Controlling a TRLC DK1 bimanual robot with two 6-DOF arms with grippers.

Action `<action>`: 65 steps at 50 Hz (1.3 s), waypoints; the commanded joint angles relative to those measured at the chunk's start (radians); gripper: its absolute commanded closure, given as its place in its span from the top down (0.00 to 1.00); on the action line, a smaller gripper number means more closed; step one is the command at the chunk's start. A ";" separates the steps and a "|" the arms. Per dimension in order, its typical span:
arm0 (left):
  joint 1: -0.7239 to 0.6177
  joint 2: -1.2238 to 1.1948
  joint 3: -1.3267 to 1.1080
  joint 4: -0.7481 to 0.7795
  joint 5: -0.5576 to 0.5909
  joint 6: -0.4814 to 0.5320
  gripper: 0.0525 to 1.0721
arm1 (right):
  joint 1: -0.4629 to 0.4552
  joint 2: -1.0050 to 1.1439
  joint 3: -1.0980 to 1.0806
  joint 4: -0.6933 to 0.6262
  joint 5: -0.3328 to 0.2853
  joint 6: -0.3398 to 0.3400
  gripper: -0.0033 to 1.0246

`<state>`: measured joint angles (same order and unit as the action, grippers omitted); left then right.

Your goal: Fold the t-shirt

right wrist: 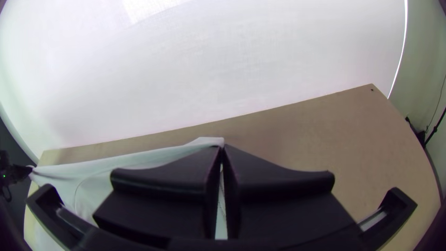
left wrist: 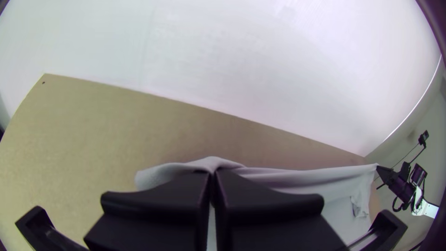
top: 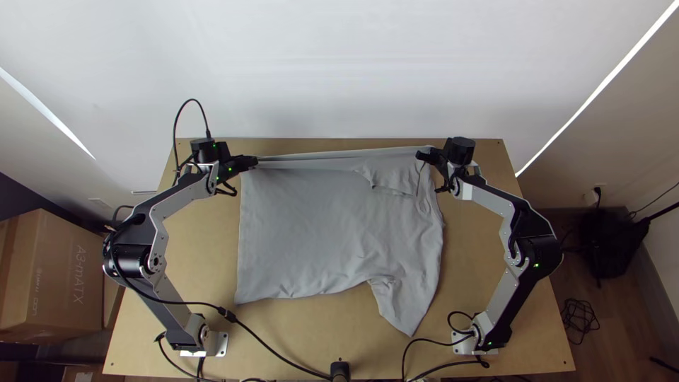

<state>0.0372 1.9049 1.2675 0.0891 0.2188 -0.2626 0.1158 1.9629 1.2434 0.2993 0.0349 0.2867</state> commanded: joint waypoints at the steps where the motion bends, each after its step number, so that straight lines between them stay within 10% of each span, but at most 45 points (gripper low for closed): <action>1: 0.016 -0.018 0.018 0.032 -0.047 -0.029 0.44 | -0.019 -0.018 0.016 0.024 0.072 -0.003 0.43; 4: 0.016 -0.030 0.026 0.047 -0.038 -0.026 0.96 | -0.024 -0.041 0.019 0.023 0.074 0.012 0.83; 18: 0.063 -0.244 0.001 -0.029 -0.027 -0.064 0.96 | -0.041 -0.305 -0.033 -0.068 0.106 0.035 0.94; 33: 0.153 -0.569 -0.089 -0.226 0.108 -0.069 0.96 | -0.087 -0.639 -0.022 -0.601 0.091 0.089 0.94; 65: 0.234 -1.086 -0.234 -0.680 0.217 -0.003 0.95 | -0.133 -1.130 -0.335 -1.169 -0.211 0.112 0.96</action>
<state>0.2771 0.8795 1.0672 -0.5678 0.4259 -0.2764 -0.0143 0.8230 0.9630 -0.8043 -0.1265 0.3672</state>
